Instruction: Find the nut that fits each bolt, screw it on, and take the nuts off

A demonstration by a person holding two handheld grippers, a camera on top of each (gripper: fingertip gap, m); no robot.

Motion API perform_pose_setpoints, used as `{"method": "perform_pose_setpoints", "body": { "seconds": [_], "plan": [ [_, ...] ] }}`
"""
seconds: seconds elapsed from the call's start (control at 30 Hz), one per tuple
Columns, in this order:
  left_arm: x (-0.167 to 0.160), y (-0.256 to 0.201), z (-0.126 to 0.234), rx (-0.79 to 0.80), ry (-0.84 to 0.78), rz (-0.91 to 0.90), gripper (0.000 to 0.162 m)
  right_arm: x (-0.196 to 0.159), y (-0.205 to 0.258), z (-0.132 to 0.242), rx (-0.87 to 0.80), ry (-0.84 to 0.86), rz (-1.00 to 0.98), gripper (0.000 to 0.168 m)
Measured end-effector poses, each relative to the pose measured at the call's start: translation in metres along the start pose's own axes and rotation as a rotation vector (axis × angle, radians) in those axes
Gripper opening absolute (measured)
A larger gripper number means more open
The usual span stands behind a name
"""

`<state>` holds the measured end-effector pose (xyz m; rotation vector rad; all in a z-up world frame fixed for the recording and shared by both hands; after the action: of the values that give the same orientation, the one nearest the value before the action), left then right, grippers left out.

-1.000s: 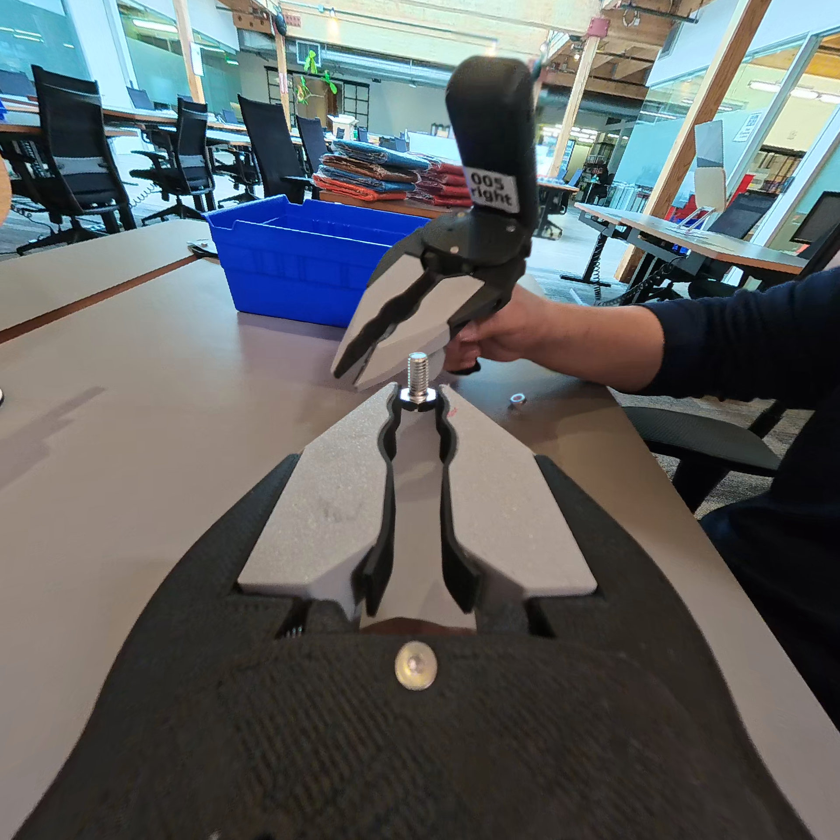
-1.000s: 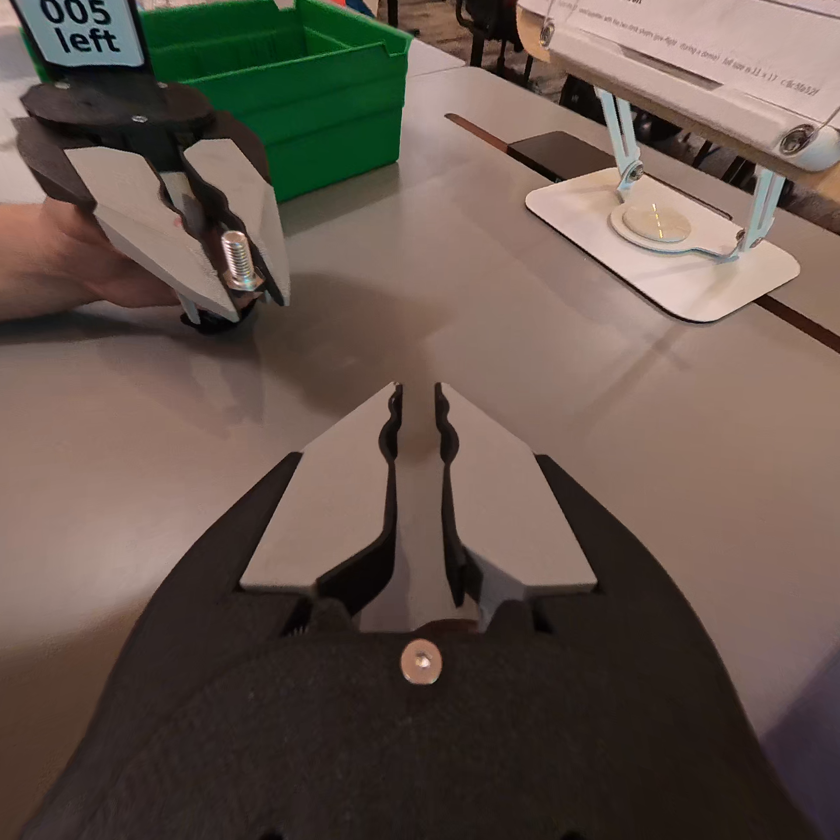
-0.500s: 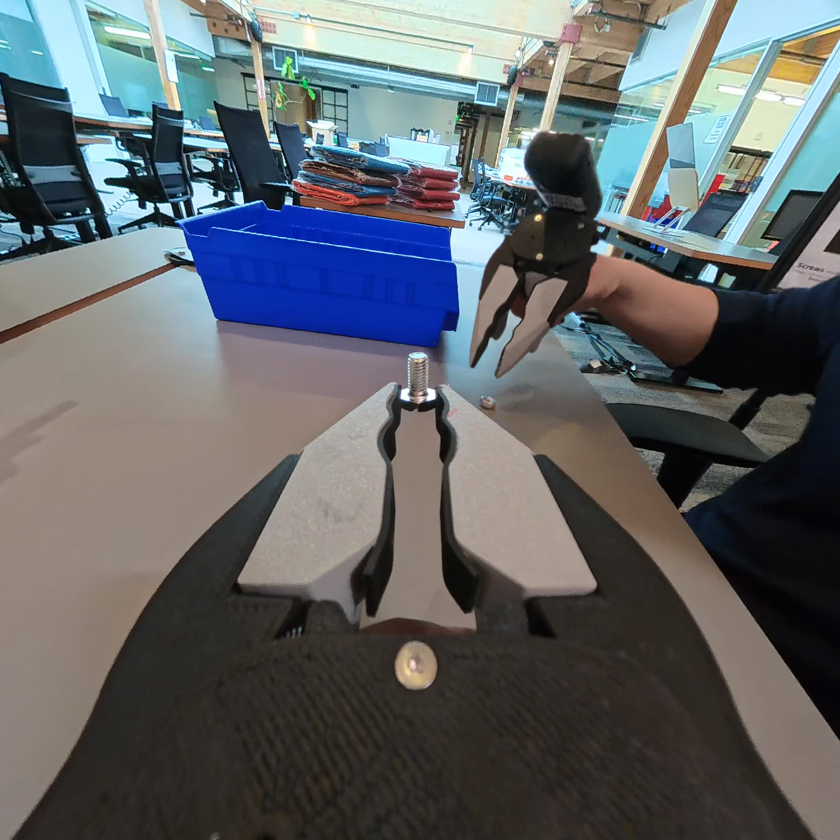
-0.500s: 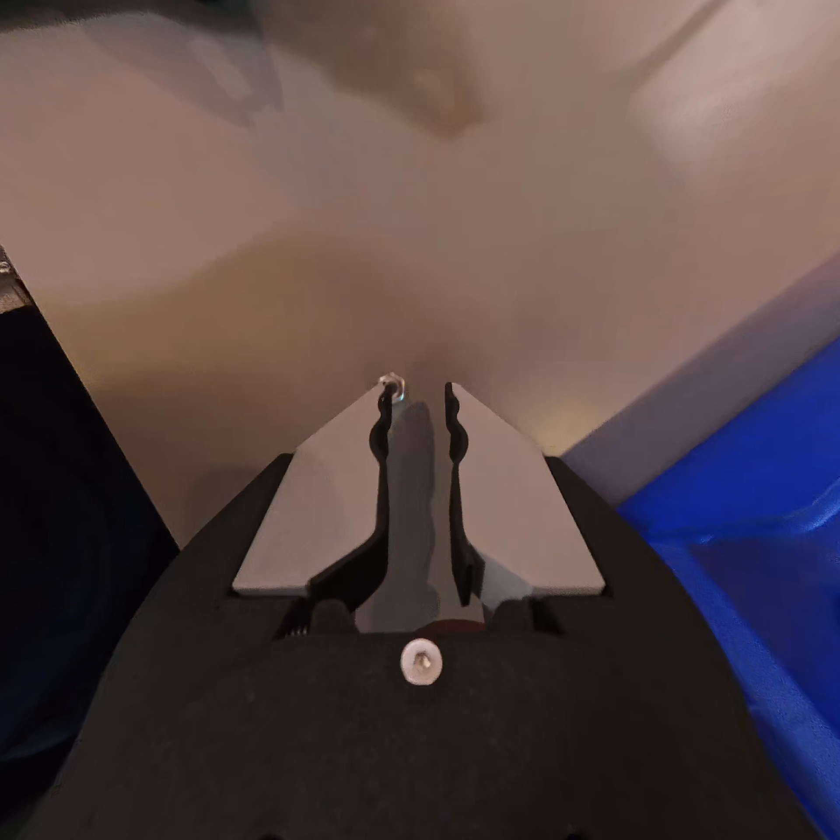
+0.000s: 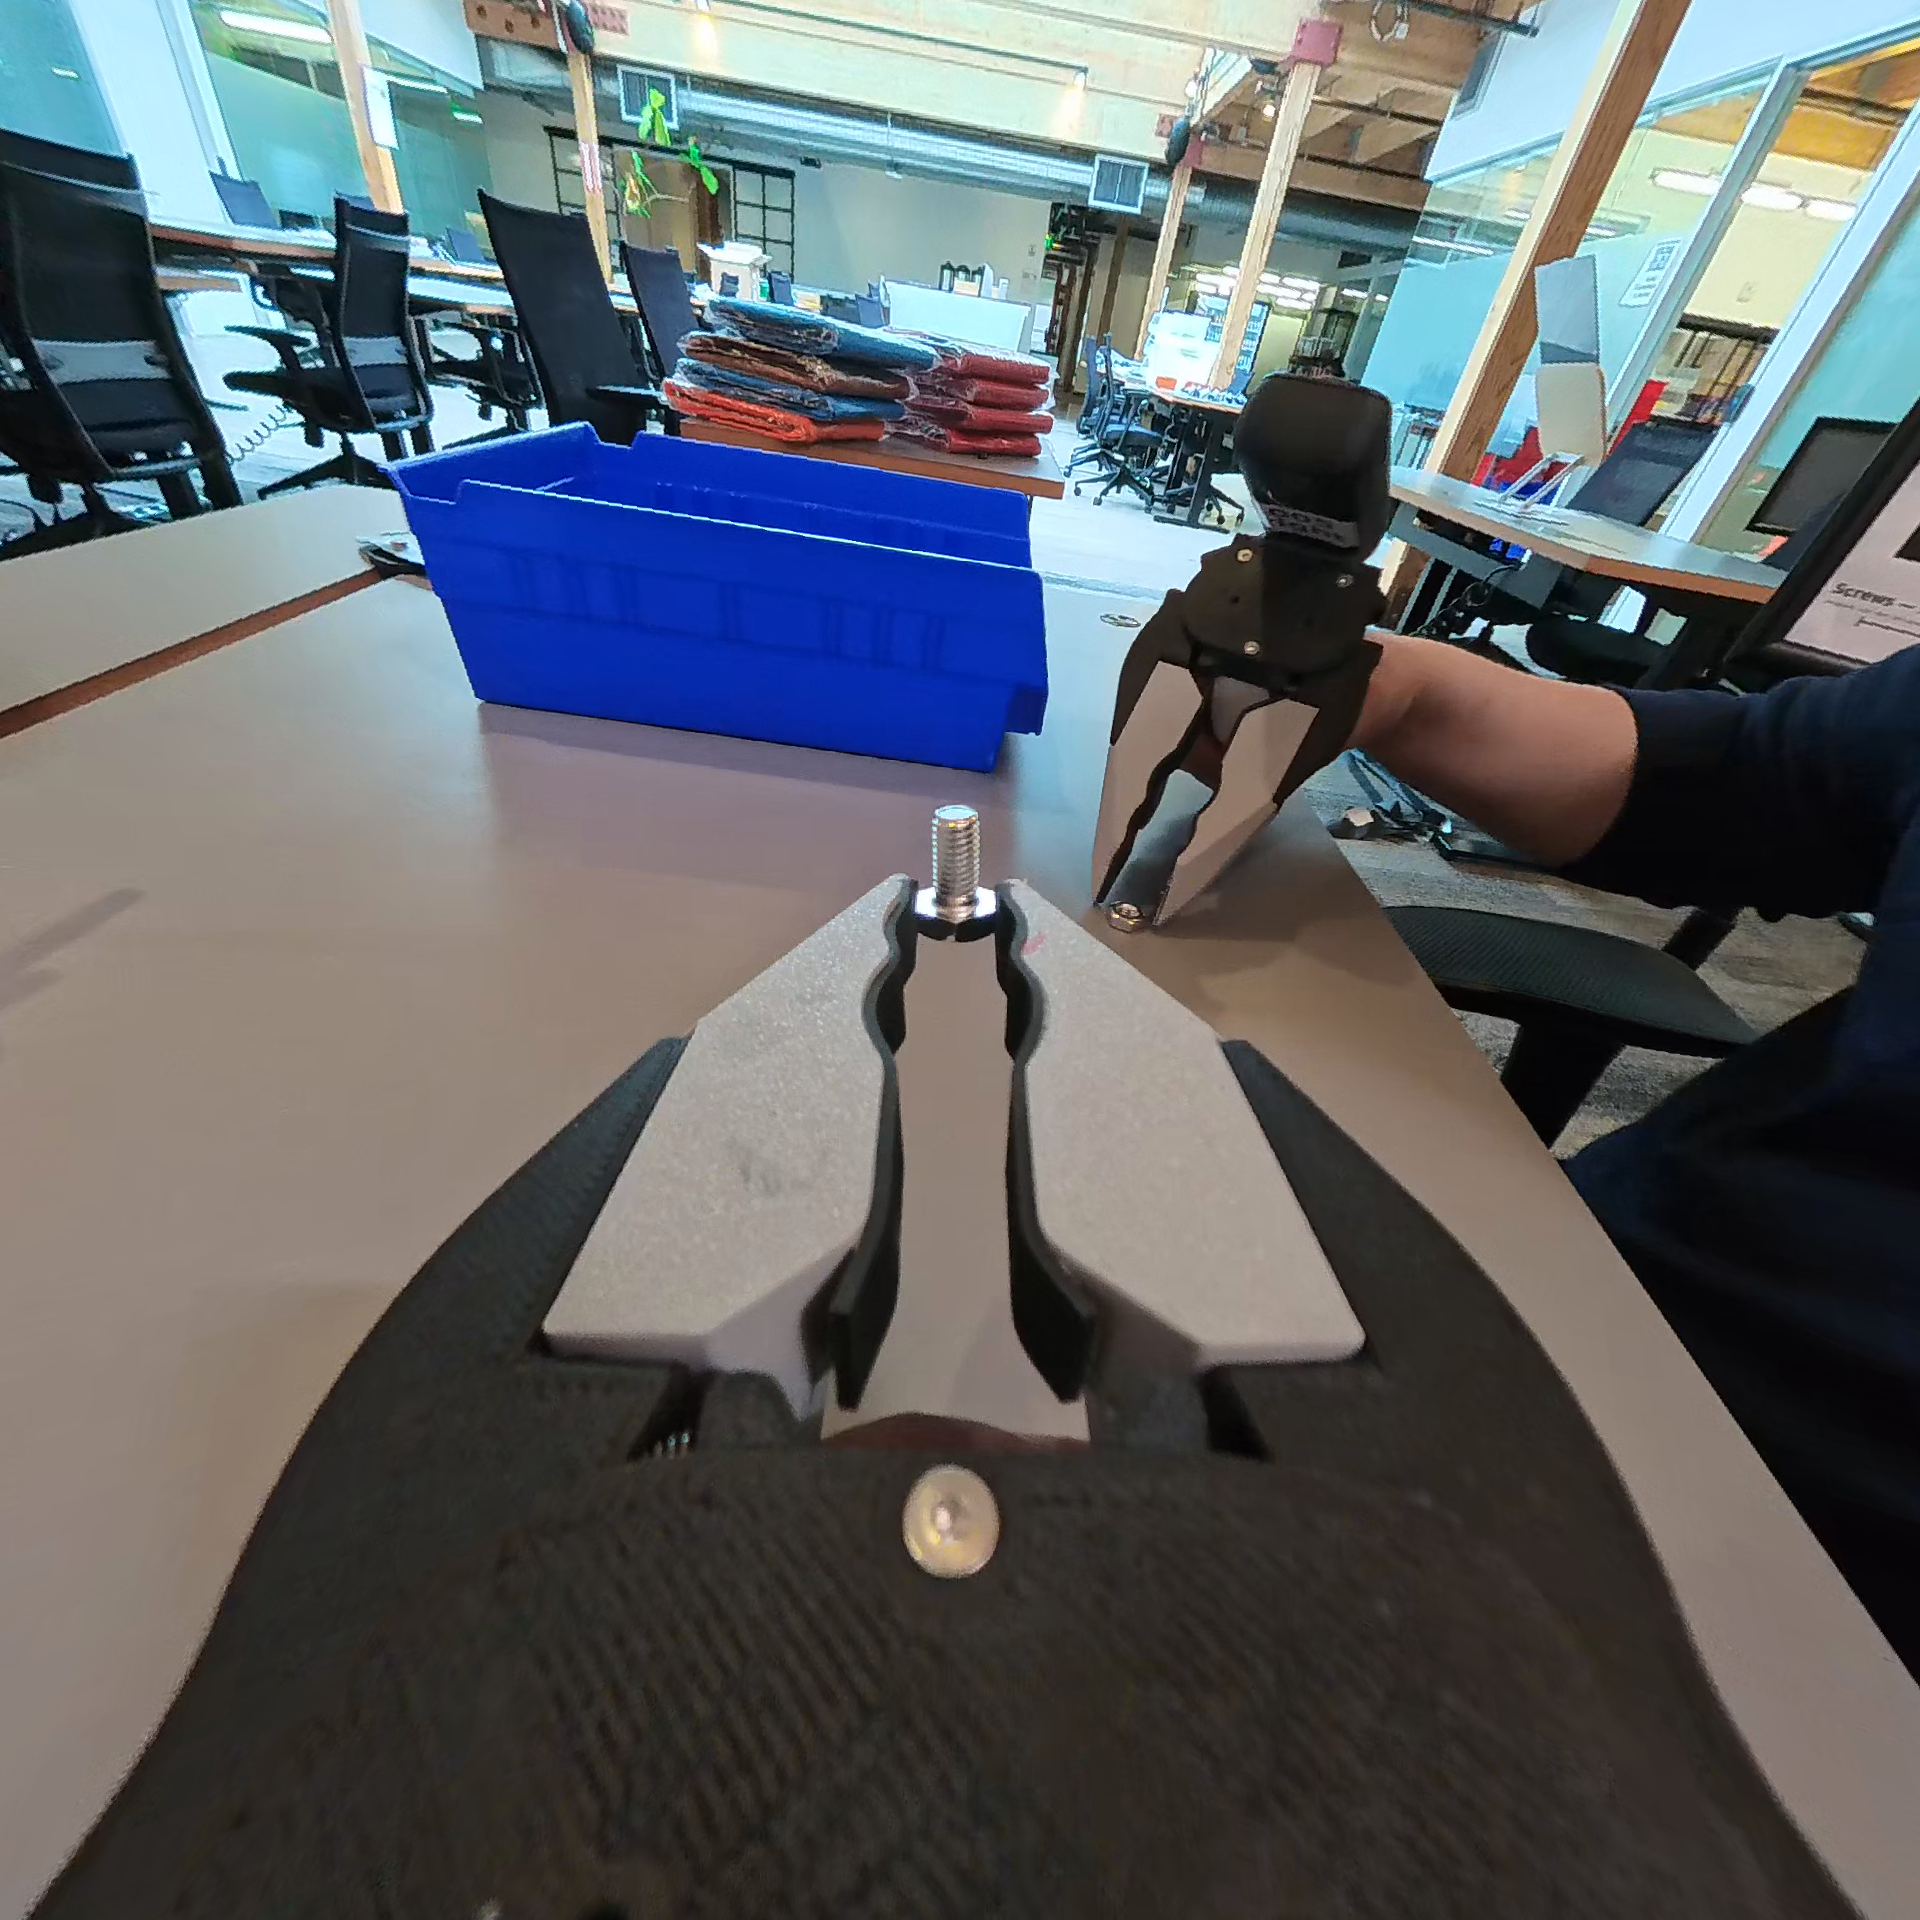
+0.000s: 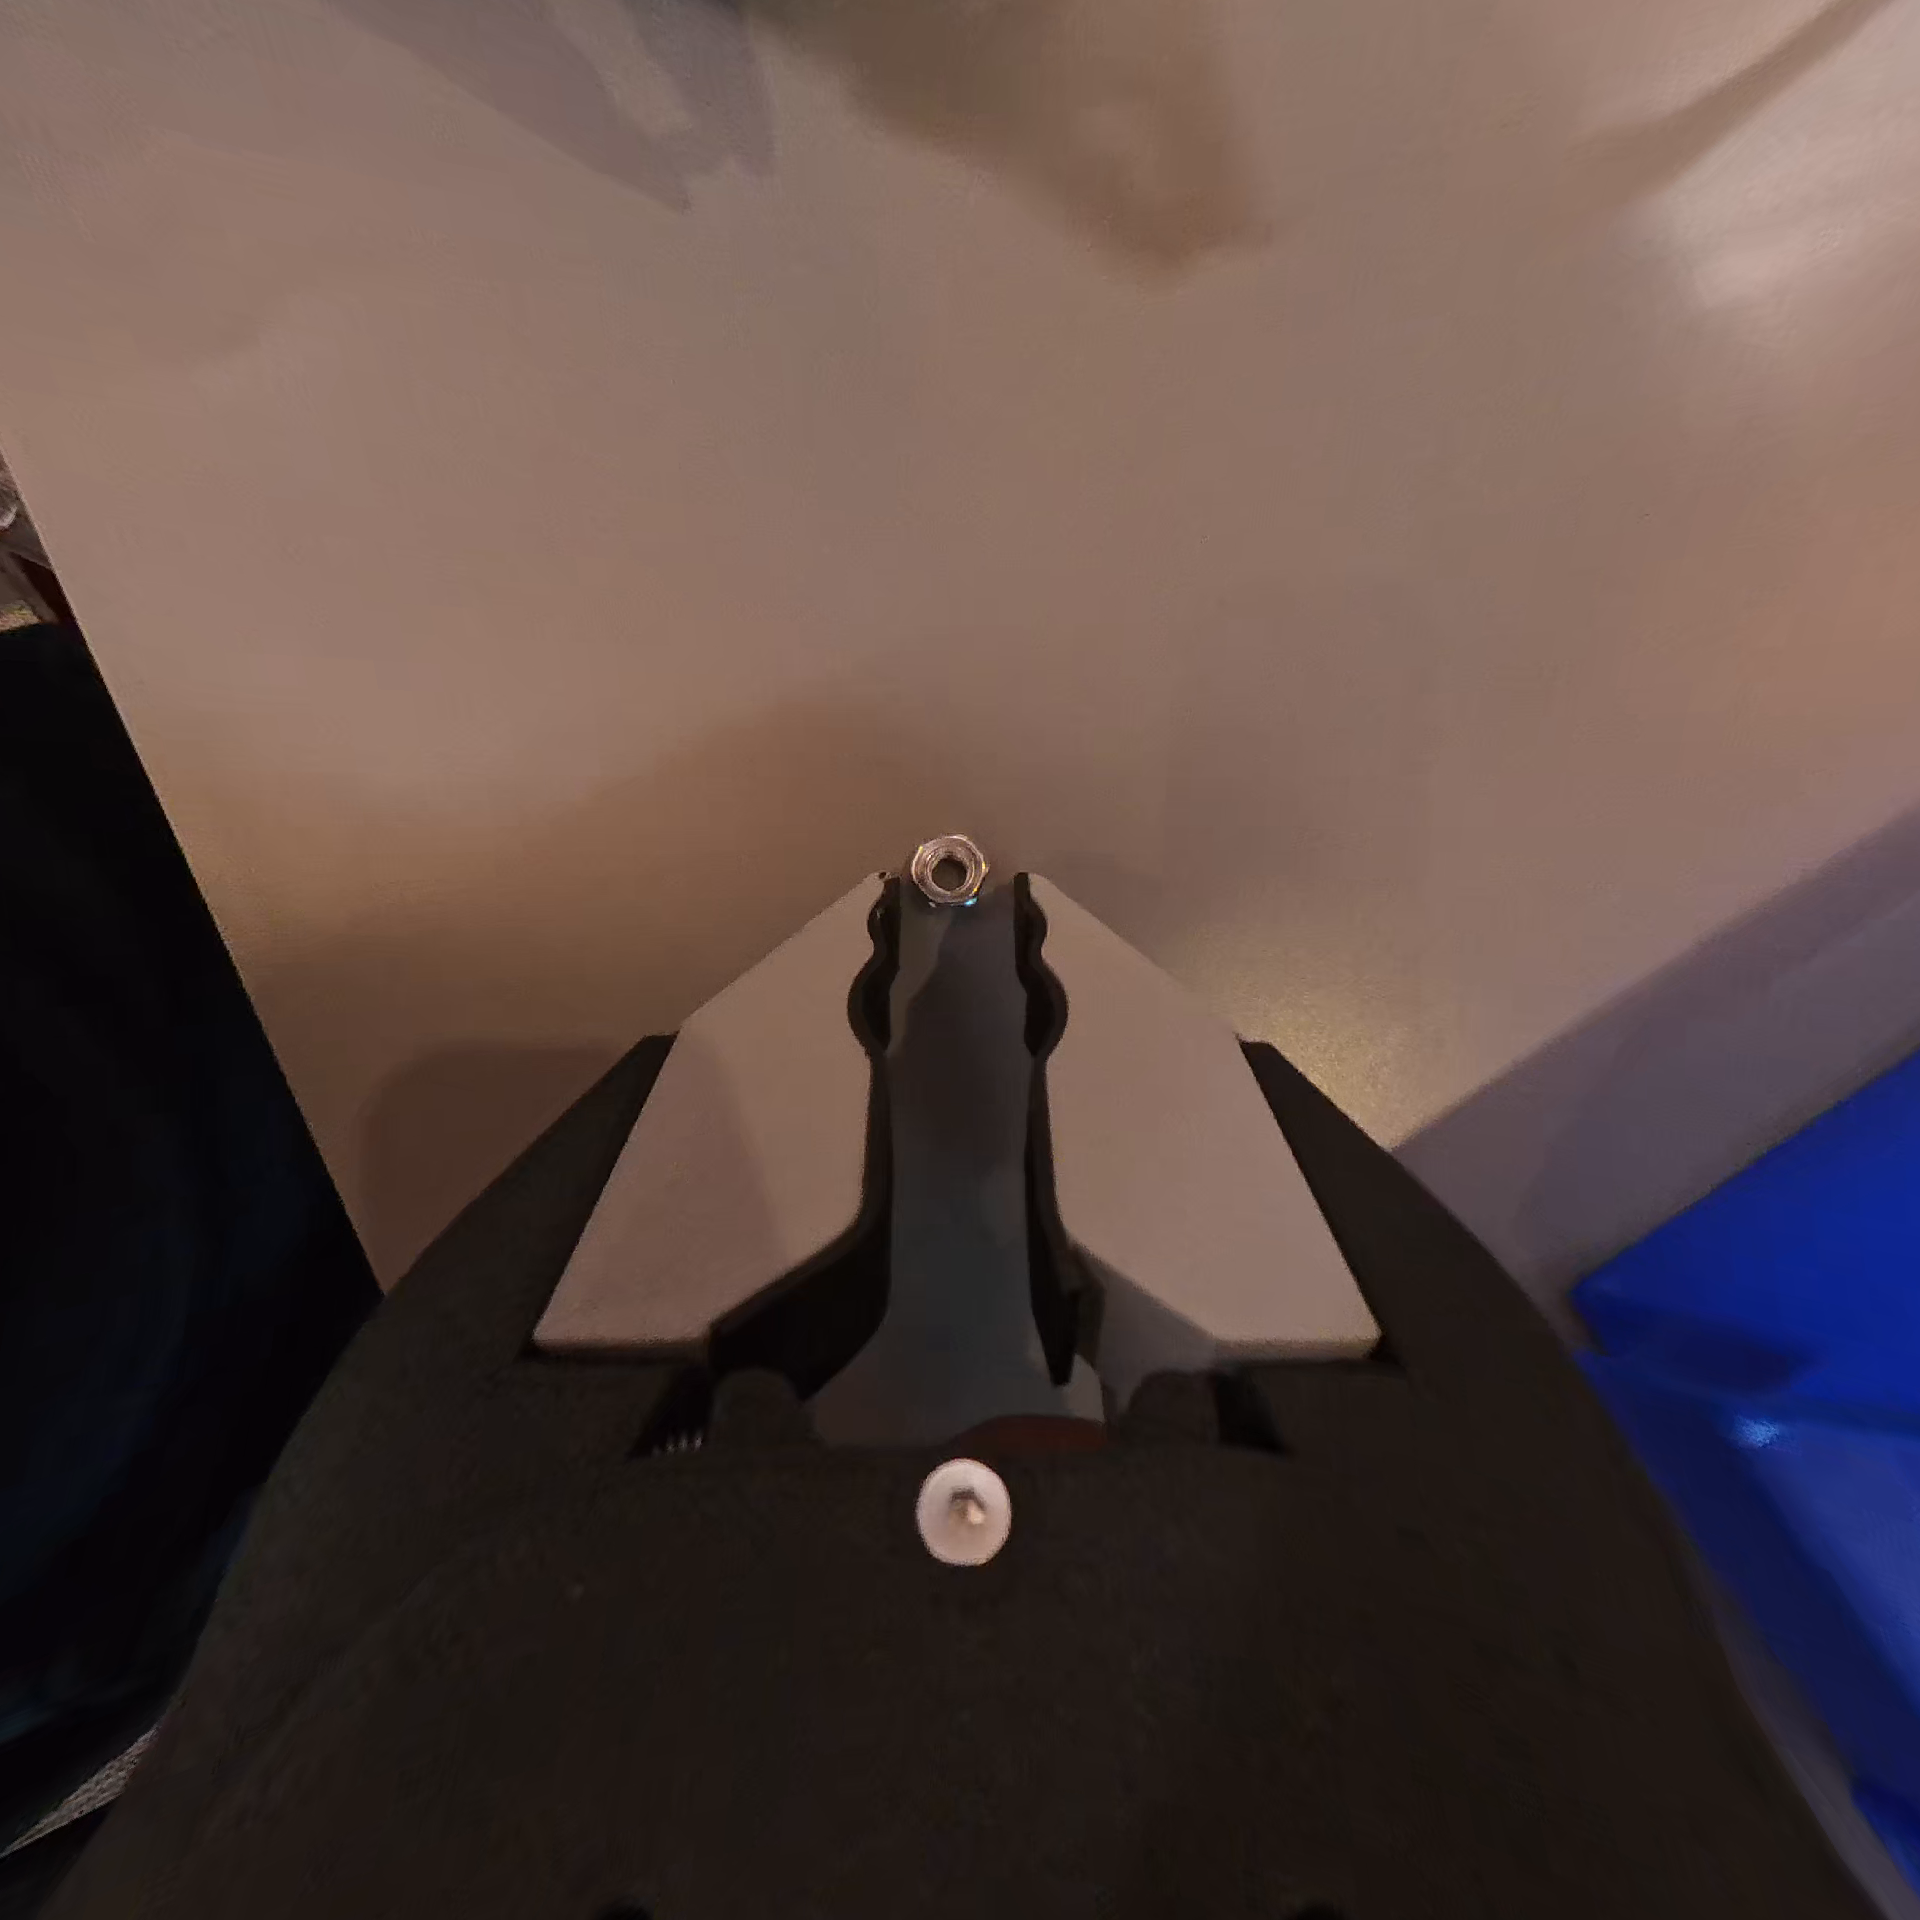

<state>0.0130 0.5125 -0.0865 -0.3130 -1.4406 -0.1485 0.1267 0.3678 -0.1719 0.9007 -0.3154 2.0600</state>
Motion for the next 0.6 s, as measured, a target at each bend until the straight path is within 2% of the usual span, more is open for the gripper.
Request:
{"method": "perform_pose_setpoints", "body": {
  "seconds": [0.2, 0.37, 0.6],
  "plan": [
    [-0.0007, 0.0001, -0.0003, -0.003, 0.005, 0.002, 0.012, 0.002, 0.0021, -0.0017, -0.02, -0.001, -0.056, 0.021],
    [-0.0006, 0.0, -0.0002, -0.004, 0.005, 0.002, 0.012, 0.0014, 0.0023, -0.0017, -0.132, 0.018, -0.117, 0.023],
    [-0.0003, -0.0011, -0.0002, -0.004, 0.002, -0.003, 0.012, 0.0037, 0.0025, -0.0046, -0.214, -0.003, -0.163, 0.012]
  ]
}}
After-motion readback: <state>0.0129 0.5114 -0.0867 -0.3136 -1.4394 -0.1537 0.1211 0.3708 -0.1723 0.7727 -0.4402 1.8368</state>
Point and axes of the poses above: each gripper's, where its closed fingertips meet, z back along the fingers, x out of its top, y = z × x across the jaws, the point moved 2 cm from there along z, back along the fingers, and after that the axes turned 8 degrees about x, right-handed, at the moved point
